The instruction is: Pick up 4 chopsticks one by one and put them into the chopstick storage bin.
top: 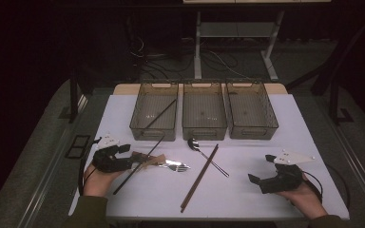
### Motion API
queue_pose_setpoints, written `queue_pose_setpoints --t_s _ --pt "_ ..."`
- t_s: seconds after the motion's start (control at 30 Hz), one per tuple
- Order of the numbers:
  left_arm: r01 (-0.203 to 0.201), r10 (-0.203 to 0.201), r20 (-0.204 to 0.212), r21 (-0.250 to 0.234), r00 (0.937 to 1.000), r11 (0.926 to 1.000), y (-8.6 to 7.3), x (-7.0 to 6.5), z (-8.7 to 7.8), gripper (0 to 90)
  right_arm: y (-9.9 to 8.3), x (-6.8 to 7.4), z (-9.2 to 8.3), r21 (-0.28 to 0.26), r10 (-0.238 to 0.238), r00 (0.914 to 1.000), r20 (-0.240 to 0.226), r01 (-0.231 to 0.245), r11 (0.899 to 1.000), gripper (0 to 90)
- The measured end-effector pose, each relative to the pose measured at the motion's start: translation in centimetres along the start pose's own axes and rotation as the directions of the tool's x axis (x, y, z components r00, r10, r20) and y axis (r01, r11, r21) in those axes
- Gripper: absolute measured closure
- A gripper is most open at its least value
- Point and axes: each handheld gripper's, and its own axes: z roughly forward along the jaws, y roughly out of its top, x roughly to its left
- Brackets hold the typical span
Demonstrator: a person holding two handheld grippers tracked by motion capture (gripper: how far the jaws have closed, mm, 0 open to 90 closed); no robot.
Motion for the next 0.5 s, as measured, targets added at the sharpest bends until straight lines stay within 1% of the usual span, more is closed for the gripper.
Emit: queue_pose_setpoints --t_s 0.03,0.13,0.27,0.33,0.43,0.5 --pt "0.007 -0.007 -0.003 -0.004 1.0000 1.0000 -0.2 -0.1 -0.1 42.7 0.0 0.0 0.0 -0.001 -0.002 1.0000 0.000 0.002 1.000 1.0" --pt "0.007 -0.007 -0.009 -0.003 0.9999 1.0000 -0.8 -0.5 -0.5 46.3 0.0 0.0 0.0 0.001 -0.002 1.0000 0.001 0.002 1.000 1.0" --pt "0.005 -0.005 -0.002 -0.002 1.0000 1.0000 -1.3 -0.8 -0.8 52.9 0.0 0.1 0.0 0.001 -0.001 1.0000 0.002 0.001 1.000 1.0" --pt "-0.006 0.006 0.001 0.009 1.0000 0.9999 -1.5 -0.8 -0.6 56.9 0.0 0.1 0.0 0.000 -0.005 1.0000 0.003 0.005 1.000 0.9" --pt "-0.005 0.004 0.019 0.023 0.9998 0.9997 -1.7 -0.7 -0.3 62.1 0.0 0.1 0.0 -0.001 -0.006 1.0000 0.002 0.006 1.000 0.9" --pt "-0.018 0.016 0.028 0.046 0.9995 0.9988 -1.9 -0.7 -0.2 65.8 0.0 0.1 0.0 -0.001 -0.006 1.0000 0.003 0.006 1.000 1.0"
